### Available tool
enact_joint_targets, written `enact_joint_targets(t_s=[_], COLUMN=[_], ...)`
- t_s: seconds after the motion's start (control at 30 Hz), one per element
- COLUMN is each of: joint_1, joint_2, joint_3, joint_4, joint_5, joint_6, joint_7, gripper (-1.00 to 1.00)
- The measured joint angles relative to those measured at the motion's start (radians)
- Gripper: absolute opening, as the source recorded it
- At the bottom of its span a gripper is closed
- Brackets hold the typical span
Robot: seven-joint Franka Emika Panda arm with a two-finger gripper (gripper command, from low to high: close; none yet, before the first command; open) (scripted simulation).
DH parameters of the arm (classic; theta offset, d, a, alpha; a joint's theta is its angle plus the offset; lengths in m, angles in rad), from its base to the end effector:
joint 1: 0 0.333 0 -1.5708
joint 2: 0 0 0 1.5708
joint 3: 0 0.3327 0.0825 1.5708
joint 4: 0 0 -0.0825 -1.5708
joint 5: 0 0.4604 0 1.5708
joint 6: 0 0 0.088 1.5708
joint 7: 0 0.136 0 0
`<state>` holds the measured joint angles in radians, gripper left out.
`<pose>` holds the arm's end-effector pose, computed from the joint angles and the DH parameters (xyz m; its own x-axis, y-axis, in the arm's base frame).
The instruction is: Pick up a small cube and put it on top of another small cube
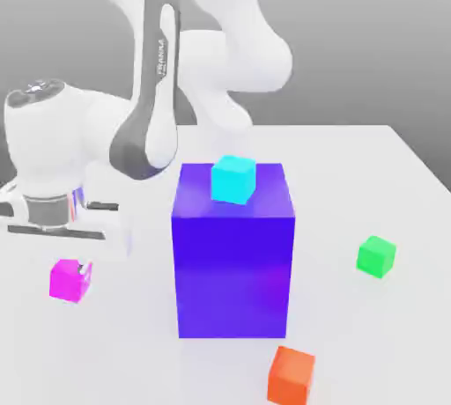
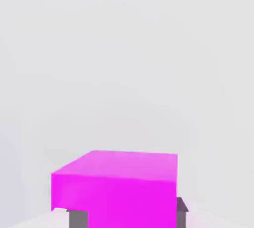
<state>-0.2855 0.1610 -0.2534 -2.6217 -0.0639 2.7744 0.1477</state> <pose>0.3935 -0.2415 0.1118 0.8117 -0.5841 0.0030 -0.5831 -0.8100 0.0631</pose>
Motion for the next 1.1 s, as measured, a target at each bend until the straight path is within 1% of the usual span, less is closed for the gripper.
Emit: enact_joint_targets(t_s=[0.17, 0.3, 0.37, 0.5, 0.67, 0.8, 0.97, 1.1], joint_1=[0.045, 0.128, 0.181, 0.305, 0.455, 0.546, 0.625, 0.708], joint_2=[0.051, 0.068, 0.060, 0.013, -0.053, -0.102, -0.160, -0.207], joint_3=[0.049, 0.079, 0.105, 0.186, 0.302, 0.352, 0.410, 0.433], joint_4=[0.101, 0.179, 0.205, 0.214, 0.192, 0.132, 0.049, -0.018], joint_5=[-0.143, -0.311, -0.383, -0.434, -0.404, -0.316, -0.197, -0.100], joint_6=[-0.047, -0.108, -0.142, -0.202, -0.255, -0.248, -0.224, -0.201], joint_7=[-0.211, -0.300, -0.282, -0.124, 0.127, 0.326, 0.565, 0.756], gripper=[-1.00, -1.00, -1.00, -1.00, -1.00, -1.00, -1.00, -1.00])
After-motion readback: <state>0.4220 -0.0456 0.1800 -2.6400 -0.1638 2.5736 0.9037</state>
